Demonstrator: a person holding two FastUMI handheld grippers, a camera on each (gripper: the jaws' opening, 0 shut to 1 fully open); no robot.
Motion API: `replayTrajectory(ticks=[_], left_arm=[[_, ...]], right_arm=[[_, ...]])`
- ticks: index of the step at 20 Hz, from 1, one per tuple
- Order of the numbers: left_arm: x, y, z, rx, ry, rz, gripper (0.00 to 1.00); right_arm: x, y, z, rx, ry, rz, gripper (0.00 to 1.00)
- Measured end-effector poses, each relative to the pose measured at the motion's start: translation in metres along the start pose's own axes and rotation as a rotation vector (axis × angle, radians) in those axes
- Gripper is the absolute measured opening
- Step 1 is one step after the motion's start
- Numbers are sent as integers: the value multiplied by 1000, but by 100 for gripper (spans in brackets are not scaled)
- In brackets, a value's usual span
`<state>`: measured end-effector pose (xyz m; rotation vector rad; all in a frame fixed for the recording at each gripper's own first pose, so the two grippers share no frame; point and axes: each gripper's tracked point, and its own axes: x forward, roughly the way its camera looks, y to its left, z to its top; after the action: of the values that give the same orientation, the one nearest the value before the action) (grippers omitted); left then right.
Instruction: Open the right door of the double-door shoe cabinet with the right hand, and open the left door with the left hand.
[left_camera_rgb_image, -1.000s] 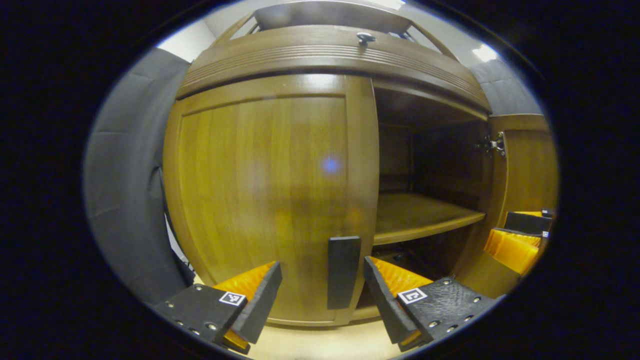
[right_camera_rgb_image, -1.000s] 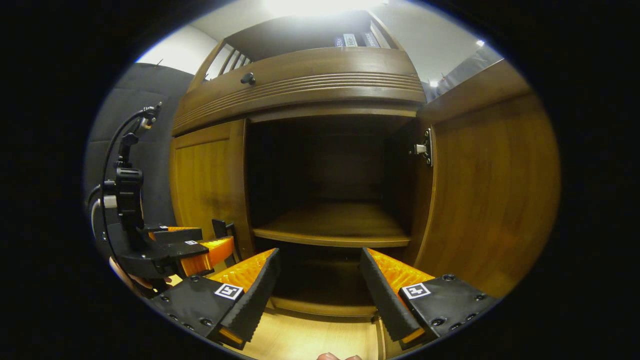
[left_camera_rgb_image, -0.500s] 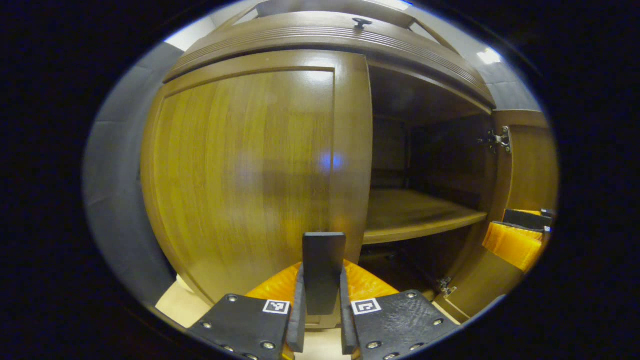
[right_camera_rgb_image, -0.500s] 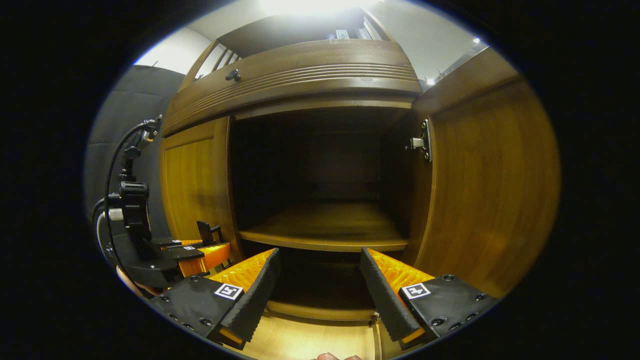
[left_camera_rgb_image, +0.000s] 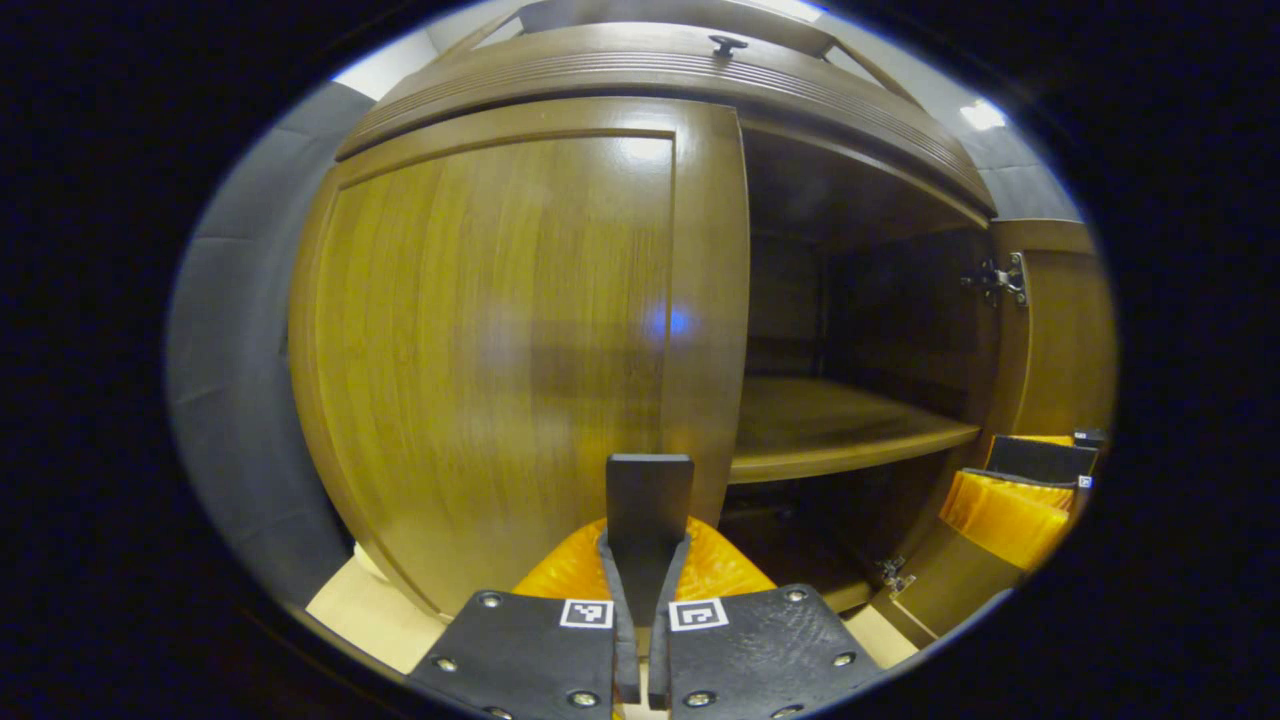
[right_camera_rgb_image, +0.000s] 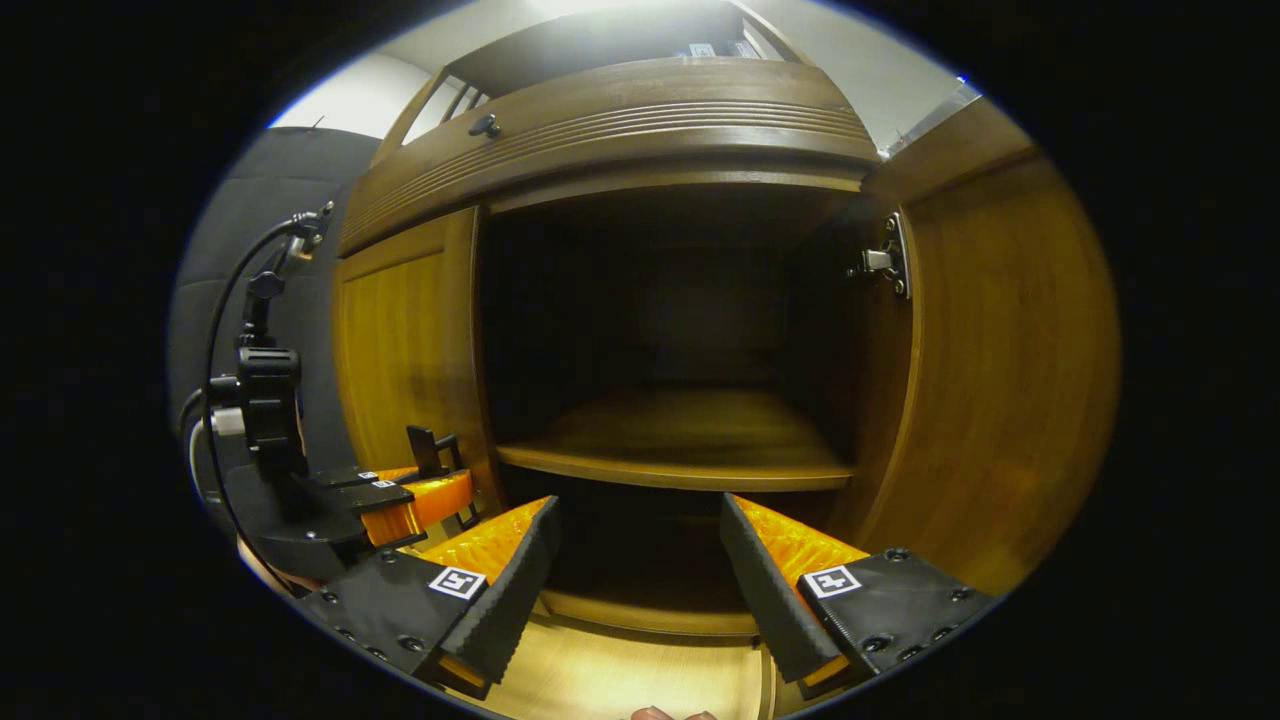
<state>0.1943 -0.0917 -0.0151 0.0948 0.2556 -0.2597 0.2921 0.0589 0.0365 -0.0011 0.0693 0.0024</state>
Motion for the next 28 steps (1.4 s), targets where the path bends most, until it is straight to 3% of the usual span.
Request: replayTrajectory(ticks=[10, 14, 17, 28], left_arm=[[-6, -2, 8, 14, -32, -43, 7], [-9, -2, 11, -1, -39, -60, 7], [-12, -1, 14, -6, -36, -63, 6], [-14, 1, 18, -16, -39, -55, 6]], right_arm=[[-16, 18, -2, 6, -2, 8, 100], [-23, 28, -7, -12, 12, 18, 96], [-31, 41, -13, -26, 30, 36, 100], [-52, 72, -18, -14, 37, 61, 96]])
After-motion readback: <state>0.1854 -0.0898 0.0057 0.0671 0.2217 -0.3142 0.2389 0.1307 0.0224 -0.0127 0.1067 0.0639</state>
